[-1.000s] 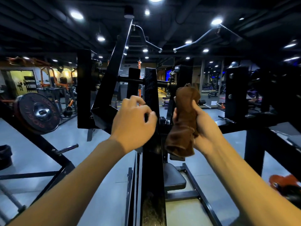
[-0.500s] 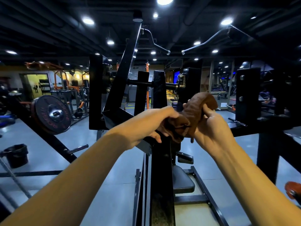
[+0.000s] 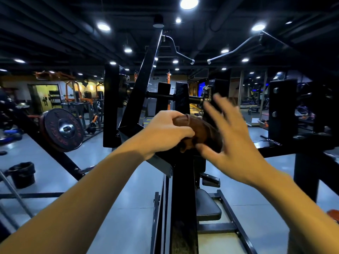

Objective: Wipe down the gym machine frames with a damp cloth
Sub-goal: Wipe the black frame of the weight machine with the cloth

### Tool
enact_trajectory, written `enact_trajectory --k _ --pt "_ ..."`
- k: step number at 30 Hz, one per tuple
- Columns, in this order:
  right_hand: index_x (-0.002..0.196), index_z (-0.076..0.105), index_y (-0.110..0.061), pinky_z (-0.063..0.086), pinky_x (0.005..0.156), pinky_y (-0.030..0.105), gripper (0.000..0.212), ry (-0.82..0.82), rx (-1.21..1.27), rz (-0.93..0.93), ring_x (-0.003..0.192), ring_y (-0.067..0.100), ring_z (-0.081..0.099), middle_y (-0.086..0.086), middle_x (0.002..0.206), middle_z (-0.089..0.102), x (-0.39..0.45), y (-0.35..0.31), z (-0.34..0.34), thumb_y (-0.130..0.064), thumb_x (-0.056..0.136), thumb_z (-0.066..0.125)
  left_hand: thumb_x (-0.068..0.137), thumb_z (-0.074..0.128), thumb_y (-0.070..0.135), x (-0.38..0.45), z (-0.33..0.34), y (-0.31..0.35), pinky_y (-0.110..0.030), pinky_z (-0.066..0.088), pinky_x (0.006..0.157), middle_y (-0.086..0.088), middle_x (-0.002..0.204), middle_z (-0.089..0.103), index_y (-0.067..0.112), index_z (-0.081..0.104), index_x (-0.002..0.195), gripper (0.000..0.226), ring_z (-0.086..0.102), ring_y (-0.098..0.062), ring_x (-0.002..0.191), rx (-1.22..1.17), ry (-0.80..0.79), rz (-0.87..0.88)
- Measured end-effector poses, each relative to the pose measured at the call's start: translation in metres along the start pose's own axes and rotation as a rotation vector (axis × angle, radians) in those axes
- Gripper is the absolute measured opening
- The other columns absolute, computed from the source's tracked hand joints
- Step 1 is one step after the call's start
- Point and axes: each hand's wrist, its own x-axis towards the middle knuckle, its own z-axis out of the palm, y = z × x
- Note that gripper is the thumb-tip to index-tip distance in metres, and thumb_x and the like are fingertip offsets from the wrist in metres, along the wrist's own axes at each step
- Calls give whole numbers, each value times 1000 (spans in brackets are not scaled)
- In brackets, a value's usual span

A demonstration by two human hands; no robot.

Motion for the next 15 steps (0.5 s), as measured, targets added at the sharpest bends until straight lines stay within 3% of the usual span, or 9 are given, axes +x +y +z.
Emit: enact_trajectory --k 1,3,5,8,11,13,15 --pt "165 24 -27 11 130 48 87 -91 -36 -48 158 12 14 -6 170 20 3 0 0 -55 93 65 89 77 13 1 0 3 -39 65 75 -10 96 75 16 71 111 23 76 -25 81 14 -48 3" --pt "163 25 -29 34 122 44 80 -200 25 -29 142 10 41 -10 156 42 10 -2 -3 -56 97 60 90 77 16 0 -3 8 -38 64 81 -9 99 76 17 71 112 23 77 -24 86 19 -139 9" --pt "162 23 -33 49 101 35 77 -215 127 23 120 8 55 -12 142 49 14 -1 -6 -42 98 65 91 77 19 -1 -5 9 -37 63 87 -9 102 76 18 70 114 24 76 -23 92 -31 -185 17" --pt "156 22 -38 51 81 31 79 -166 176 77 100 7 61 -15 131 53 15 -3 -4 -17 95 68 94 73 34 -2 3 3 -24 59 90 1 108 75 23 68 119 28 72 -9 99 -48 -164 91" --pt "146 38 -38 56 79 47 74 -58 135 123 99 21 61 -7 135 44 17 -4 5 -3 88 67 100 59 48 7 8 -13 -13 50 79 13 108 69 27 61 128 35 66 3 97 20 77 178" --pt "137 49 -39 57 77 47 63 -7 71 205 100 26 60 -8 135 40 18 -2 8 -4 87 67 106 47 48 15 -1 -33 -19 45 73 12 90 67 25 66 121 33 64 -1 82 178 297 188" --pt "132 54 -38 56 68 41 51 -3 -12 227 97 26 61 -10 136 40 14 -4 14 -15 89 69 108 34 46 22 -13 -64 -33 46 82 4 71 64 16 73 97 50 61 -13 75 464 403 201"
